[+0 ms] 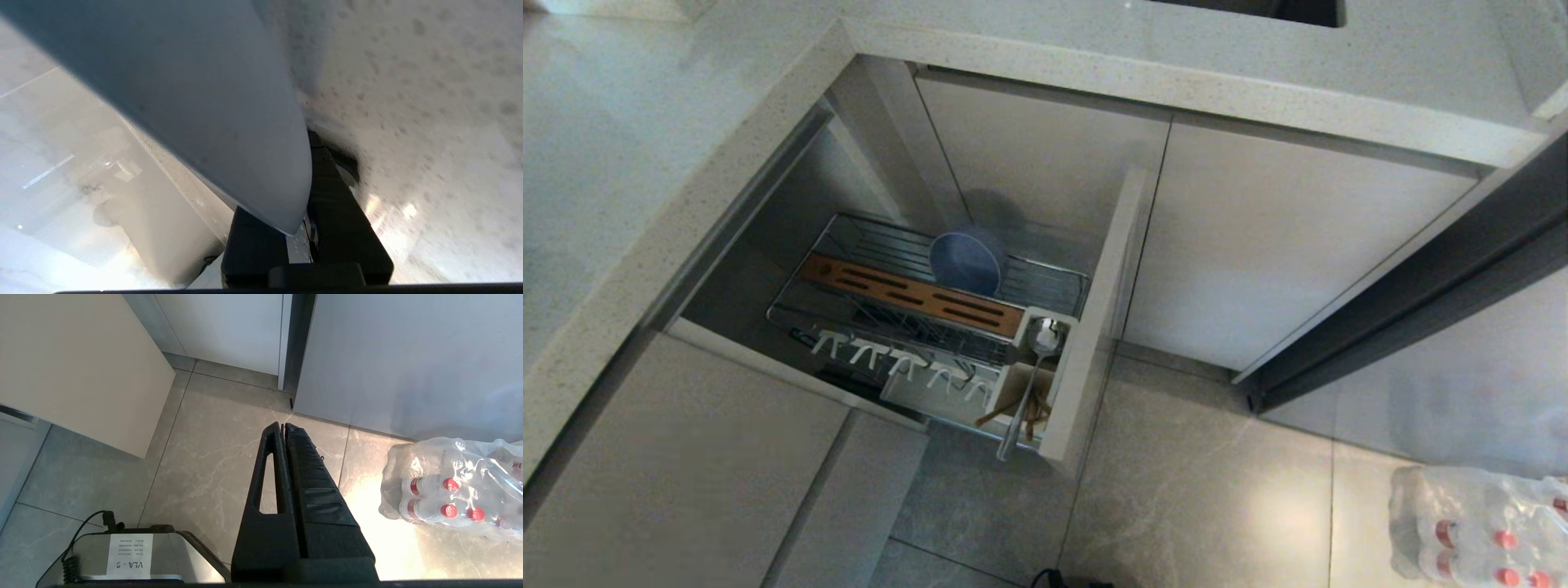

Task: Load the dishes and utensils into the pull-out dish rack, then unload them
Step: Take the plate out of the cupboard, then take the chopsticks out of the cupboard

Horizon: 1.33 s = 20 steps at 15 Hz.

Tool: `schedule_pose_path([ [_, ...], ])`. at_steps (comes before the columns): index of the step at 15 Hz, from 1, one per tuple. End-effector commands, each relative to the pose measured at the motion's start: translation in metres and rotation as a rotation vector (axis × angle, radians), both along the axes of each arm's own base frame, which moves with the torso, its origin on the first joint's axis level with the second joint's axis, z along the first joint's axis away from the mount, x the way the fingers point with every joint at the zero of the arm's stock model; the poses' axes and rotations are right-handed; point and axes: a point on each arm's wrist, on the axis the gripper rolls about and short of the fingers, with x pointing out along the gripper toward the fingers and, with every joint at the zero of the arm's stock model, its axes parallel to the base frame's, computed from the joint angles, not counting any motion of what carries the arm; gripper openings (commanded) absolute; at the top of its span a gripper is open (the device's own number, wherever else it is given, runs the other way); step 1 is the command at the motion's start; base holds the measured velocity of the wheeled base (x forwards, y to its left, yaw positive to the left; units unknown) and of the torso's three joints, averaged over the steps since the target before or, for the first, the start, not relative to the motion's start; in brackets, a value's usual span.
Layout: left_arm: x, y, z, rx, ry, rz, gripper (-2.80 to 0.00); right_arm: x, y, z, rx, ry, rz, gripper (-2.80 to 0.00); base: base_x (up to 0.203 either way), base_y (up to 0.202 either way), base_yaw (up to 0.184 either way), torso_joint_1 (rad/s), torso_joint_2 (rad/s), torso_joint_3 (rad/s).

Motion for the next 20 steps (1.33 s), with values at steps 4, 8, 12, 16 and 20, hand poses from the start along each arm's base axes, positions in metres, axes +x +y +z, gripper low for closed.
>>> schedule_pose_path([
  [4, 0.008, 0.0023, -0.0009, 0.007, -0.004, -0.01, -2.8, 0.0001, 0.0, 0.0001, 0.0, 0.001, 0.0, -2.8, 0.0, 0.0, 0.0, 0.0, 0.0, 0.0],
  [8, 0.009, 0.0016, -0.0033, 0.001, 0.006, -0.018, -2.8, 0.0001, 0.0, 0.0001, 0.0, 0.001, 0.0, -2.8, 0.0, 0.0, 0.0, 0.0, 0.0, 0.0],
  [12, 0.0105, 0.0022, -0.006, -0.004, 0.015, -0.017, -2.8, 0.0001, 0.0, 0.0001, 0.0, 0.001, 0.0, -2.8, 0.0, 0.0, 0.0, 0.0, 0.0, 0.0],
  [16, 0.0103, 0.0021, -0.0044, -0.001, 0.005, -0.02, 0.0, 0.0001, 0.0, 0.0001, 0.0, 0.001, 0.0, -2.8, 0.0, 0.0, 0.0, 0.0, 0.0, 0.0],
  [20, 0.0021, -0.0022, 0.0032, 0.012, -0.052, -0.039, 0.0, 0.0001, 0.0, 0.0001, 0.0, 0.001, 0.0, -2.8, 0.0, 0.0, 0.0, 0.0, 0.0, 0.0],
])
